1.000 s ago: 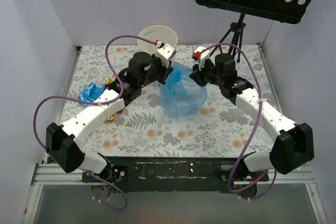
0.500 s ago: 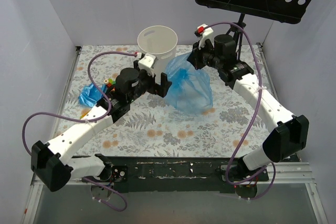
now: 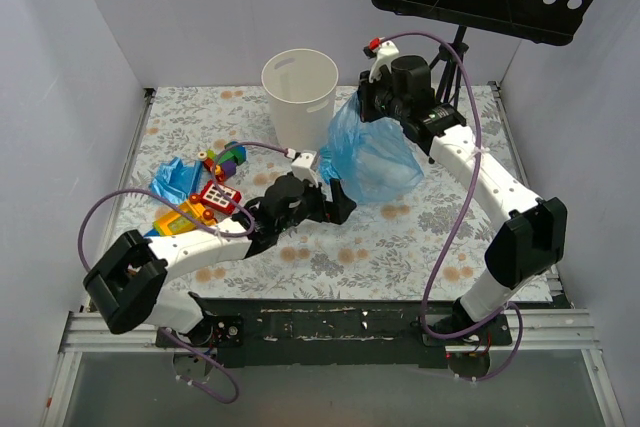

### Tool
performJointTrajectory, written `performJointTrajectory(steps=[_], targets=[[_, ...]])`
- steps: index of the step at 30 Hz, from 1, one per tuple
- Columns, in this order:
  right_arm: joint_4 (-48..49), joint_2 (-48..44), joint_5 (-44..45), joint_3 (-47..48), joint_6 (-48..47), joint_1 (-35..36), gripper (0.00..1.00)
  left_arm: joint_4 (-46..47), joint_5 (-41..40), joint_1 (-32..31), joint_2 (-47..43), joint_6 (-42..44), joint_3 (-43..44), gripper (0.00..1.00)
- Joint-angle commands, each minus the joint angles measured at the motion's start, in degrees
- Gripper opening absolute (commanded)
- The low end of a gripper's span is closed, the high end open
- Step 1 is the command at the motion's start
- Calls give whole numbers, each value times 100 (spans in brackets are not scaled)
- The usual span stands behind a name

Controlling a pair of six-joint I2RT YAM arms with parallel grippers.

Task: Put the trash bags into the trash bin
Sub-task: Unfold the trash bag at the center of the board.

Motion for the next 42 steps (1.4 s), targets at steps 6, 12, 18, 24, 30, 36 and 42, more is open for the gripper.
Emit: performJointTrajectory(steps=[6,12,18,24,30,36,42], targets=[[199,66,392,354,126,14,1,1994,-1052,-295,958,-657,285,98],[146,83,463,416,249,-39,1,2119,-859,-295,1794,-700,743,97],[155,-74,472,214,390,-109,1,2618,-694,-303,2059,-552,559,70],[84,-329,402,-172,478,-346,1,2874,-447,-268,1945,80,559,52],[-12,-672,156,-507,320,-417,1,2717,298,363,1673,687,567,28],[-600,-1137,-126,-665,-514,-530,1,1235,2003,927,787,1626,655,0],[-1680,-1919,-275,-1481,-2254,-566,1,-1971,3130,918,-655,2576,1269,0]])
